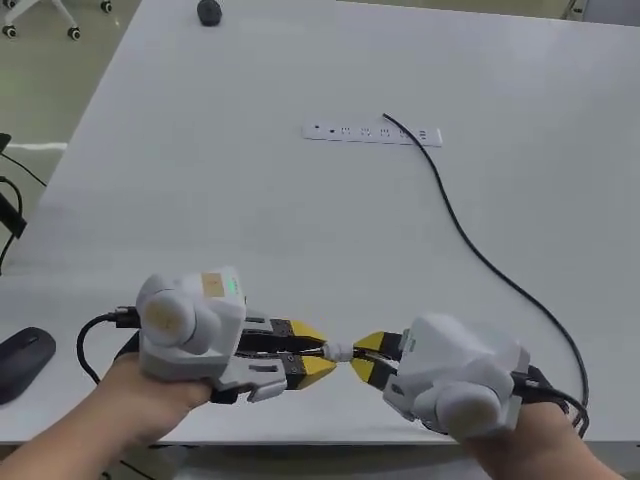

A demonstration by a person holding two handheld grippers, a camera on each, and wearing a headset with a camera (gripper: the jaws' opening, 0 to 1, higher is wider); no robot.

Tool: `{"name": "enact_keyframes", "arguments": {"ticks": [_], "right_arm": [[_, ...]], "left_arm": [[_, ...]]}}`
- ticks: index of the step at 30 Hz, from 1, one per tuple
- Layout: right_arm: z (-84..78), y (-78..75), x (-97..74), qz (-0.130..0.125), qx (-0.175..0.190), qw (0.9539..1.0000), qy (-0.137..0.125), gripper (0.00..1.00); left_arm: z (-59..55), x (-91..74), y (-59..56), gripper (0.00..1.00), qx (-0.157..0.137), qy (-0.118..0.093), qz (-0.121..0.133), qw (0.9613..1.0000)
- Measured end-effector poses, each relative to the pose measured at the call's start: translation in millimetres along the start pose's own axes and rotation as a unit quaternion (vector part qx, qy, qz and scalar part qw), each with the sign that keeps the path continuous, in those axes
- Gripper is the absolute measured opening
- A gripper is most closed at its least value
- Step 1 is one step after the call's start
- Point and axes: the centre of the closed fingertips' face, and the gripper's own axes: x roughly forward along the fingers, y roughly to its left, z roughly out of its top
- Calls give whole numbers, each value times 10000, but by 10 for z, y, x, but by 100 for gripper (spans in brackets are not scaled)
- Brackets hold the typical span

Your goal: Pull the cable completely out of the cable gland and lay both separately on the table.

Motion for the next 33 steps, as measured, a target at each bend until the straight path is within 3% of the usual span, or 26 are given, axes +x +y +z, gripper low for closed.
{"name": "enact_keyframes", "arguments": {"ticks": [9, 20, 23, 33], "right_arm": [[-120, -47, 1, -71, 412, 9991, 93, 0], [-340, -142, -12, -140, 1203, 9924, 197, 0], [-363, -156, 2, -128, 1452, 9891, 187, 1], [-640, -230, 0, -263, 2015, 9777, 537, 0]], "left_arm": [[-5, 7, 1, 16, 12, 20, 15, 10000], [-4, 29, 3, 16, 19, 22, 8, 10000], [4, 33, 9, 15, 29, 13, 14, 10000], [5, 11, 22, 15, 11, -5, 25, 10000]]}}
